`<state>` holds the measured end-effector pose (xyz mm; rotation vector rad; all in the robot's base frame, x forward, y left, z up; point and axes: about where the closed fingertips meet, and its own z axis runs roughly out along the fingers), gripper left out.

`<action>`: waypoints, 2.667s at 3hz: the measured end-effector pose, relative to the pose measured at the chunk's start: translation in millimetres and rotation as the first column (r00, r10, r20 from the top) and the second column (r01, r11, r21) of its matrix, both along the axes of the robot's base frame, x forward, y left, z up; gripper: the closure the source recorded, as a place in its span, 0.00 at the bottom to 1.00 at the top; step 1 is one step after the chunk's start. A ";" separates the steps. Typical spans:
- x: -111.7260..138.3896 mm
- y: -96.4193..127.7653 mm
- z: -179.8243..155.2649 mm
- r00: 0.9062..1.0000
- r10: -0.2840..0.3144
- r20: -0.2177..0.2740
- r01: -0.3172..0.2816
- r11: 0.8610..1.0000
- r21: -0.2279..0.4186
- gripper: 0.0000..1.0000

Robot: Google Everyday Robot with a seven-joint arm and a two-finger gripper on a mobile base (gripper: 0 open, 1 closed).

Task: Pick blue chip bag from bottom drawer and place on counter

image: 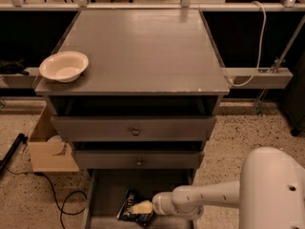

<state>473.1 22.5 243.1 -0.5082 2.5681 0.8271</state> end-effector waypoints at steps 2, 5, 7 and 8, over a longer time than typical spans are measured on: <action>-1.8 -0.8 -22.2 1.000 -0.012 -0.006 0.012 1.000 -0.022 0.00; -5.9 -10.4 -63.3 0.994 -0.061 0.095 0.065 0.997 -0.035 0.00; -3.8 2.8 -82.4 0.994 -0.046 0.104 0.054 0.996 -0.076 0.00; -2.9 3.0 -89.5 0.992 -0.045 0.117 0.056 0.994 -0.096 0.00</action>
Offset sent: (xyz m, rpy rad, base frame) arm -0.0039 -0.0066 -0.0386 -0.0394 0.0377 -0.0251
